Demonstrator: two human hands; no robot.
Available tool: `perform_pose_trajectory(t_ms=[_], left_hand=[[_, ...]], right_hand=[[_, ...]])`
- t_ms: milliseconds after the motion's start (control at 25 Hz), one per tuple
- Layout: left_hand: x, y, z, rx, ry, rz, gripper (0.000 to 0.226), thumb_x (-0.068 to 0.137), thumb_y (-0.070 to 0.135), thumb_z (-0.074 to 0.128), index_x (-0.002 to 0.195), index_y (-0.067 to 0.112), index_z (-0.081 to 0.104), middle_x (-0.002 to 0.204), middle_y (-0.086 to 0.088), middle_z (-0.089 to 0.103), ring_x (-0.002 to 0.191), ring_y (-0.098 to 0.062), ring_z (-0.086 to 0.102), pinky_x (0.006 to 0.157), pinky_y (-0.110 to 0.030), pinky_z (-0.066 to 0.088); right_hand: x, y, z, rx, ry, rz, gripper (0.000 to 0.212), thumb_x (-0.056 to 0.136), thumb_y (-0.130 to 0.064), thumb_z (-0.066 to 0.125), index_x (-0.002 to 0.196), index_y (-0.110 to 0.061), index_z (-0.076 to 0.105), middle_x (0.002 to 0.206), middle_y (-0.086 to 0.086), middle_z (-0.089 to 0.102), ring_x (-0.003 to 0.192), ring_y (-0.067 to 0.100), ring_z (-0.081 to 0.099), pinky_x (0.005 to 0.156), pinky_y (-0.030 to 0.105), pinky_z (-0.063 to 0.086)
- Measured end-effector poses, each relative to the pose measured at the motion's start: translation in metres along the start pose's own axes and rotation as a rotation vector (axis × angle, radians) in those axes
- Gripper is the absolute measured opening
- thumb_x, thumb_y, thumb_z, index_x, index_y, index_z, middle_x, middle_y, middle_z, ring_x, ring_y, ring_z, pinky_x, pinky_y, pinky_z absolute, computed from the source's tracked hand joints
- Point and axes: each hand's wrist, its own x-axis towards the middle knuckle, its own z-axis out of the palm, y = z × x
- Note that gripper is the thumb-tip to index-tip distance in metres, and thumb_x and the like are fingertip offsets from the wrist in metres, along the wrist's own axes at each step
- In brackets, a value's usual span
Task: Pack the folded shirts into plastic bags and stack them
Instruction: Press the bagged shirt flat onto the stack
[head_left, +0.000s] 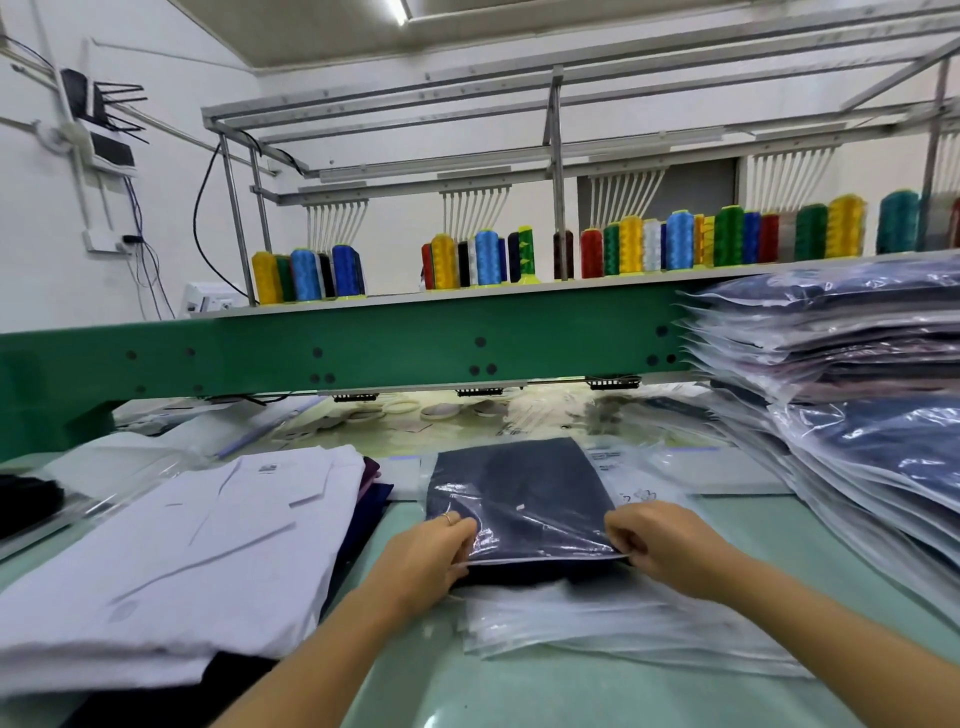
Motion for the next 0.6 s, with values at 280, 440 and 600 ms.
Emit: perform_pose_trajectory(t_ms=[280, 440, 600], left_hand=[[-0.012, -0.009, -0.009, -0.102, -0.255, -0.007, 0.034, 0.093, 0.044, 0.063, 0.076, 0.025, 0.041, 0.074, 0.010, 0.051, 0.067, -0.009, 0.043, 0.063, -0.032, 0.038], [-0.016, -0.010, -0.019, 0.060, -0.253, 0.032, 0.034, 0.096, 0.043, 0.057, 0.077, 0.021, 0.040, 0.076, 0.006, 0.052, 0.069, -0.013, 0.044, 0.056, -0.028, 0.030], [-0.013, -0.013, -0.029, -0.074, -0.432, 0.003, 0.024, 0.089, 0.039, 0.058, 0.080, 0.020, 0.046, 0.081, 0.003, 0.053, 0.072, -0.013, 0.044, 0.063, -0.031, 0.034]], right_hand=[[-0.028, -0.002, -0.006, 0.109, -0.152, 0.037, 0.016, 0.075, -0.012, 0.048, 0.079, -0.026, 0.042, 0.068, -0.008, 0.049, 0.070, 0.015, 0.044, 0.065, 0.033, 0.040], [-0.037, 0.000, 0.013, 0.101, -0.037, 0.080, 0.016, 0.078, -0.018, 0.054, 0.075, -0.020, 0.038, 0.069, -0.001, 0.049, 0.071, 0.017, 0.042, 0.062, 0.029, 0.035], [-0.026, 0.001, 0.021, 0.079, -0.078, 0.112, 0.022, 0.072, -0.008, 0.048, 0.070, -0.019, 0.030, 0.061, -0.003, 0.038, 0.061, 0.015, 0.028, 0.054, 0.029, 0.022]])
